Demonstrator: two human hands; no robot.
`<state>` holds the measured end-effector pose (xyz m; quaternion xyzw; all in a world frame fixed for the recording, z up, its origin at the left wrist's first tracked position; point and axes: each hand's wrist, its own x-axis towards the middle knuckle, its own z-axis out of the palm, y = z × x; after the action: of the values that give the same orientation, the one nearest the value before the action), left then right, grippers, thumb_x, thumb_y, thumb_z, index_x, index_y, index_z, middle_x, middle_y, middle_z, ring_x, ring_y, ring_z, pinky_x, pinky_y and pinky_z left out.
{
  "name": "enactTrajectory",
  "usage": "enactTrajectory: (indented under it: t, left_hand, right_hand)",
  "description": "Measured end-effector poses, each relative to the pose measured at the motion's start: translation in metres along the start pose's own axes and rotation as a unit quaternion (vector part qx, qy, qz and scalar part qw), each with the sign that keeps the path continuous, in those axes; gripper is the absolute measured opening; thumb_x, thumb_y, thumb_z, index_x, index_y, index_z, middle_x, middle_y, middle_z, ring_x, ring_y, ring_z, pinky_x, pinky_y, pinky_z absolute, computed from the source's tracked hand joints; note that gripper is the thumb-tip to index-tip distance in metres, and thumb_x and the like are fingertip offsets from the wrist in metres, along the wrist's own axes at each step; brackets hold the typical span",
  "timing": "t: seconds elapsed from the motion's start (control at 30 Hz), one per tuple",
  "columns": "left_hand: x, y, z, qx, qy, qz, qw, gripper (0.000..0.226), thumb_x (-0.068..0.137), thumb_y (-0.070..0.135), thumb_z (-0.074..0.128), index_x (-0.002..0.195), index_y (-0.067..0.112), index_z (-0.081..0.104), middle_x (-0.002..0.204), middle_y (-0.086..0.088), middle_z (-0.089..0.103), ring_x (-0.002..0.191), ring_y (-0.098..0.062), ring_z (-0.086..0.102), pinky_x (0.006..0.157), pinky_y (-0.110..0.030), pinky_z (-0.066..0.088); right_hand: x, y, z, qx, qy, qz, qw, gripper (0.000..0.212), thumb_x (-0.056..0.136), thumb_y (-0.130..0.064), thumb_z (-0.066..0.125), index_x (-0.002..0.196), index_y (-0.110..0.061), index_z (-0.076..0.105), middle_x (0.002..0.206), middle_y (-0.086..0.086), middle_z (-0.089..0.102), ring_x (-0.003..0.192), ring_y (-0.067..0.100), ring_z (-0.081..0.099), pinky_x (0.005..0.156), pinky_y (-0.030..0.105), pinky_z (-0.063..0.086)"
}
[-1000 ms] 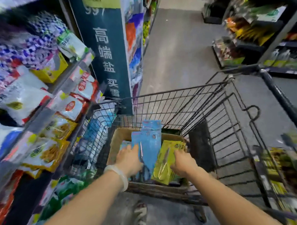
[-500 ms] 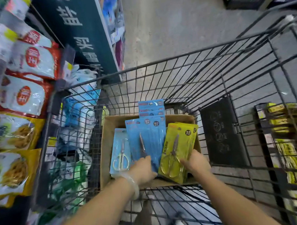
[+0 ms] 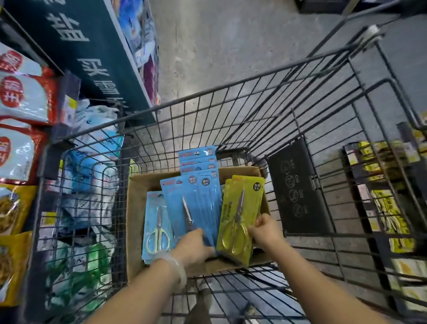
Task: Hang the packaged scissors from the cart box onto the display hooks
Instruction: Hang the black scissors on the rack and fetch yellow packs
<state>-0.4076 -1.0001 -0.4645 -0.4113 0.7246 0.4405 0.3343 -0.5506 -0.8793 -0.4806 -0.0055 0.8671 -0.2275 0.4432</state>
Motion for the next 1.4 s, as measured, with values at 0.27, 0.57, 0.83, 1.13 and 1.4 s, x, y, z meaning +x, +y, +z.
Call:
enactTrajectory:
  t: [0.27,0.57,0.83,1.13,1.4]
  left_hand:
    - [-0.008,0.017,-0.018,-0.330,0.041,-0.021,0.943,0.047,0.080,0.015,0.074,0.120,0.008,0.051,0.113,-0.007,0.064,0.102,-0.022,0.062,0.090,-0.036,0.051]
    - [-0.007,-0.018,-0.028,-0.385,0.069,-0.062,0.918,0.031,0.086,0.004,0.065,0.107,0.014,0.047,0.115,0.004,0.058,0.107,-0.016,0.052,0.101,-0.036,0.040]
    - [-0.013,-0.027,-0.039,-0.365,0.108,-0.077,0.921,0.048,0.076,0.011,0.077,0.119,0.009,0.054,0.116,-0.005,0.063,0.109,-0.024,0.058,0.099,-0.040,0.045]
    - [-0.053,-0.015,-0.058,-0.397,0.165,-0.035,0.902,0.045,0.080,0.014,0.074,0.117,0.011,0.050,0.119,-0.004,0.056,0.111,-0.024,0.054,0.096,-0.034,0.042]
    - [-0.124,-0.007,-0.045,-0.467,0.265,0.030,0.843,0.093,0.060,0.037,0.084,0.138,0.016,0.040,0.140,-0.005,0.049,0.125,-0.026,0.050,0.106,-0.048,0.040]
  right_hand:
    - [-0.028,-0.017,-0.027,0.189,-0.210,-0.044,0.958,0.011,0.086,-0.007,0.062,0.089,-0.011,0.052,0.086,0.011,0.060,0.082,0.026,0.062,0.076,0.042,0.058]
    - [0.015,0.003,0.006,-0.085,0.024,0.002,0.996,0.042,0.085,-0.034,0.064,0.117,-0.010,0.050,0.113,0.007,0.061,0.103,0.026,0.060,0.081,0.035,0.050]
    - [0.030,0.008,0.016,-0.068,0.014,0.041,0.997,0.025,0.083,-0.024,0.066,0.102,-0.011,0.059,0.100,0.008,0.065,0.091,0.025,0.062,0.081,0.041,0.054]
    - [-0.012,-0.036,-0.049,0.006,0.038,-0.069,0.997,0.013,0.078,-0.007,0.068,0.085,-0.015,0.061,0.089,0.009,0.066,0.087,0.032,0.065,0.082,0.045,0.055]
    - [-0.094,-0.095,-0.095,0.127,-0.132,-0.224,0.957,0.017,0.094,-0.007,0.051,0.108,-0.010,0.060,0.101,0.012,0.066,0.088,0.028,0.064,0.080,0.043,0.055]
